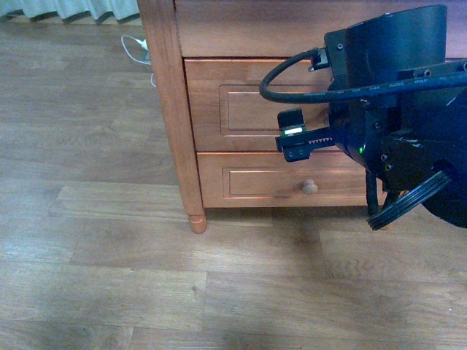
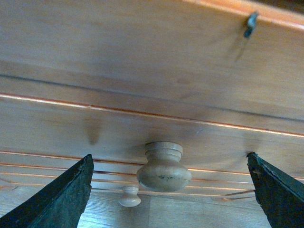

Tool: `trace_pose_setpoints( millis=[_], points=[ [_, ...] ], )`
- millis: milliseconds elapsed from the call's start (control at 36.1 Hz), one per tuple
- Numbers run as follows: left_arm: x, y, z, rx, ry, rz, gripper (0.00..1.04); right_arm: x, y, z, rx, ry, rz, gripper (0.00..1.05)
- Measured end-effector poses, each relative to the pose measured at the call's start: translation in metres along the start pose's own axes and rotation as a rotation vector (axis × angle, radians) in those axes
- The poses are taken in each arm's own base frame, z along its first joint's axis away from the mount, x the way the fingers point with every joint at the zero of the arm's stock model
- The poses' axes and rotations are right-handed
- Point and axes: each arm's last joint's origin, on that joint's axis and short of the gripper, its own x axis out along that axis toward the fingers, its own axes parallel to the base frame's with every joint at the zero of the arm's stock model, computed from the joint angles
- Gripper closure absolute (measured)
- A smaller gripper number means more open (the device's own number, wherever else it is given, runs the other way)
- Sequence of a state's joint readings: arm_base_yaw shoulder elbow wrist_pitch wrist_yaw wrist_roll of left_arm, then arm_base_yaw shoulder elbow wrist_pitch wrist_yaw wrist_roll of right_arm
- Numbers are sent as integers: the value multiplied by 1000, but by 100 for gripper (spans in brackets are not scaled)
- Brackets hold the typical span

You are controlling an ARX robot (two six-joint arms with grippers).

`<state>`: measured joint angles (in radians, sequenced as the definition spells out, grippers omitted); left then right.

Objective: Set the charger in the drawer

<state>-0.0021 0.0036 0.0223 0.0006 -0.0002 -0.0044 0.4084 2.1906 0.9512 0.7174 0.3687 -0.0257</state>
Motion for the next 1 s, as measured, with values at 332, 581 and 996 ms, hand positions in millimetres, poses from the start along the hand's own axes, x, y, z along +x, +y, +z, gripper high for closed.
trace_pose_setpoints(
  millis=[332, 581, 996],
  points=[
    [0, 0, 0, 0, 0, 0, 6, 1, -3, 0, 12, 0, -7, 40],
    [0, 0, 0, 0, 0, 0, 6, 1, -3, 0, 14, -4, 6, 73],
    [0, 0, 0, 0, 0, 0, 6, 1, -2, -1, 15, 7, 10, 81]
  ],
)
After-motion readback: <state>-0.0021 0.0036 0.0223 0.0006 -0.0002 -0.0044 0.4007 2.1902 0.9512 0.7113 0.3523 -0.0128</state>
